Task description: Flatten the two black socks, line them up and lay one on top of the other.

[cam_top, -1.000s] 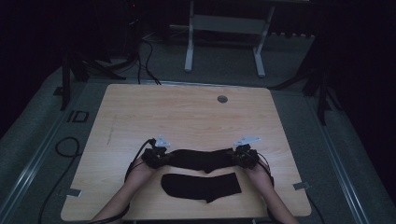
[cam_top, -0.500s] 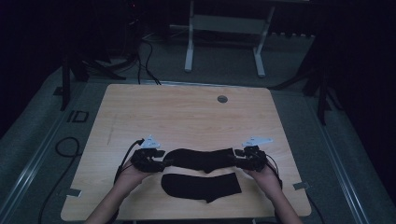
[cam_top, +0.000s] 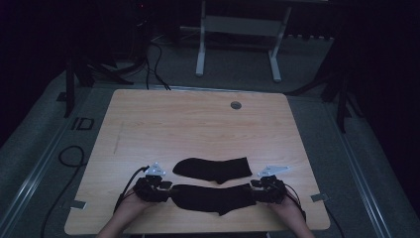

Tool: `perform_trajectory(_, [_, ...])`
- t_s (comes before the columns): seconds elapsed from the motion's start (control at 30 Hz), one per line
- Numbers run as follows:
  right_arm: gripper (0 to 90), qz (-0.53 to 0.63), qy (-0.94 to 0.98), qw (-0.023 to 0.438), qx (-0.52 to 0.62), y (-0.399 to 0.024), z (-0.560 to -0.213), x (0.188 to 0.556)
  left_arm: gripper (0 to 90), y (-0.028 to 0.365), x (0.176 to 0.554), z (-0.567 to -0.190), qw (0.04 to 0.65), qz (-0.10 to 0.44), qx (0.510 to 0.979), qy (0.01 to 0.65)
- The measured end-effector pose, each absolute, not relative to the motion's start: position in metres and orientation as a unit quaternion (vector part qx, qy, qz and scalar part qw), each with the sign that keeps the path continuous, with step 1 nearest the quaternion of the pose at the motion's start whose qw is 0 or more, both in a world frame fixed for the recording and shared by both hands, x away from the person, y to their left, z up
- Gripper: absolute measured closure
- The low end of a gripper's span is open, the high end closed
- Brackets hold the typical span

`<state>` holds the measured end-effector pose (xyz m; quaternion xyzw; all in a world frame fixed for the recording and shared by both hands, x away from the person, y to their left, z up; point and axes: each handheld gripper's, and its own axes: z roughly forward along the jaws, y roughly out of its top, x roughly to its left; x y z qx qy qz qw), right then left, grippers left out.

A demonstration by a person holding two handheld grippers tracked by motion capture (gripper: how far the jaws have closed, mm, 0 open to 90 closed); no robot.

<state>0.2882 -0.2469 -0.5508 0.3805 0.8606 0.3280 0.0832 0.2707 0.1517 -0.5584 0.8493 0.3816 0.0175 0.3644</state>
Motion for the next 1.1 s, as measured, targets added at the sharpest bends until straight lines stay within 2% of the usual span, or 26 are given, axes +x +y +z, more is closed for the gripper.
perform_trajectory(0.3, [72.9, 0.319, 0.870, 0.112, 0.360, -0.242, -0.553, 0.279, 82.8, 0.148, 0.270, -0.563, 0.364, 0.022, 0.853, 0.373])
perform_trajectory(0.37, [81.0, 0.319, 0.872, 0.111, 0.355, -0.240, -0.554, 0.277, 85.0, 0.147, 0.269, -0.563, 0.361, 0.025, 0.855, 0.372])
perform_trajectory(0.6, [85.3, 0.322, 0.871, 0.120, 0.350, -0.238, -0.547, 0.274, 87.6, 0.148, 0.268, -0.560, 0.357, 0.031, 0.856, 0.373])
perform_trajectory(1.1, [85.3, 0.397, 0.839, 0.149, 0.342, -0.242, -0.488, 0.280, 87.7, 0.161, 0.280, -0.507, 0.398, 0.060, 0.838, 0.370])
